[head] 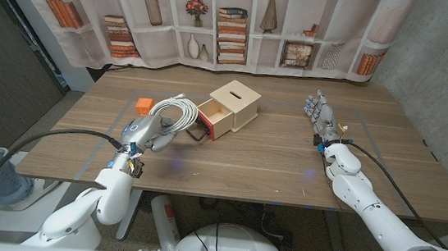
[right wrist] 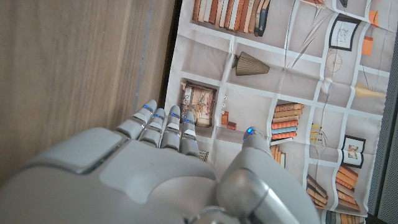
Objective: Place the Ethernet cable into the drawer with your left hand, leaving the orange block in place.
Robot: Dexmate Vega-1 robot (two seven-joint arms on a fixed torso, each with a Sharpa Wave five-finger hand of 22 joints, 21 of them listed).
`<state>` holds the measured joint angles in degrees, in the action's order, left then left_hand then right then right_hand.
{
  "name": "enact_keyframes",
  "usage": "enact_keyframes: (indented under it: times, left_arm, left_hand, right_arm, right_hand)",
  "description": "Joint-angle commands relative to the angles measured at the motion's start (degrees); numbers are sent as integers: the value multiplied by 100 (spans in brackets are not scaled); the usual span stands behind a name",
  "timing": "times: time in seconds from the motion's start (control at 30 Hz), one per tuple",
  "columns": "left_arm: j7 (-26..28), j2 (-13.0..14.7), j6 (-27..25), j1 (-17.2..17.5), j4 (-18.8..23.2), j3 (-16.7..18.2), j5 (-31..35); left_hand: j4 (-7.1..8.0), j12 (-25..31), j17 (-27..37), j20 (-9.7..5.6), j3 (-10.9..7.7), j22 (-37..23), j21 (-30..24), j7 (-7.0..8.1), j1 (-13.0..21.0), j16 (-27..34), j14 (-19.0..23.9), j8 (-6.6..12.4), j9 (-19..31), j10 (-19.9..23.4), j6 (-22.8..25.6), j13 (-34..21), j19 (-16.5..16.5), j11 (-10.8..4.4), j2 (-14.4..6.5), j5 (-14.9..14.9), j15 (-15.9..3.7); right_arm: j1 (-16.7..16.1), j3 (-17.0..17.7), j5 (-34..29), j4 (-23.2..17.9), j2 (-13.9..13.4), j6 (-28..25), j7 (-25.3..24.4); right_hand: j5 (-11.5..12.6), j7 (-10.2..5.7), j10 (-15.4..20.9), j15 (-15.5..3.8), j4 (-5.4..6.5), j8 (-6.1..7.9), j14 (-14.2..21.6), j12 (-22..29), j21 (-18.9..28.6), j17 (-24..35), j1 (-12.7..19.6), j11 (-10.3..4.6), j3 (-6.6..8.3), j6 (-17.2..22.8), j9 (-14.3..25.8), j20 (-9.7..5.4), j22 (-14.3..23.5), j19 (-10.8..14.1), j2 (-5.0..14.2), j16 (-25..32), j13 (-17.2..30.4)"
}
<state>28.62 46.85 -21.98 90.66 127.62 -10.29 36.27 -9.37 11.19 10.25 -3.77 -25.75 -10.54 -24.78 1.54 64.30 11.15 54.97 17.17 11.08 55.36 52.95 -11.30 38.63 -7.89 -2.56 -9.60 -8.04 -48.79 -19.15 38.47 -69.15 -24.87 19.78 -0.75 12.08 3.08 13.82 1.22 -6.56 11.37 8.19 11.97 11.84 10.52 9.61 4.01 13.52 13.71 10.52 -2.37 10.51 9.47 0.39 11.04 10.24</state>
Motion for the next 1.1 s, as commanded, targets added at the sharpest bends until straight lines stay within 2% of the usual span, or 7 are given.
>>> enact_keyframes:
  times: [0.03,0.4,1.1]
  left_arm:
    - [70,80,305,-147,-171,79,-69]
    - [157,162,655,-467,-438,-15,-122]
    - [361,254,850,-862,-580,-296,-54]
  left_hand:
    - [246,-13,20,-166,-248,-14,3,176,-14,-11,-35,22,18,119,345,-10,-13,-134,-33,-26,-374]
    - [251,-16,22,-172,-249,-15,8,177,-33,-10,-45,22,17,123,369,-10,-29,-130,-25,-27,-378]
    - [262,-13,24,-176,-251,-17,11,187,-70,-8,-59,26,14,158,427,-11,-47,-152,-12,-30,-378]
  right_arm:
    - [-10,-14,-40,-61,-8,-37,-62]
    - [17,-30,-52,-15,45,-15,-92]
    - [-29,11,-30,-56,13,18,-98]
  right_hand:
    - [-2,-11,46,-11,4,-20,11,5,-5,23,13,12,-21,52,17,-152,18,41,39,-13,25]
    - [-1,-18,48,-7,2,-17,10,5,-5,23,17,1,-23,62,17,-150,18,46,42,-15,25]
    - [-1,-15,57,-5,2,-17,15,6,-6,23,21,6,-30,67,17,-151,18,51,48,-15,25]
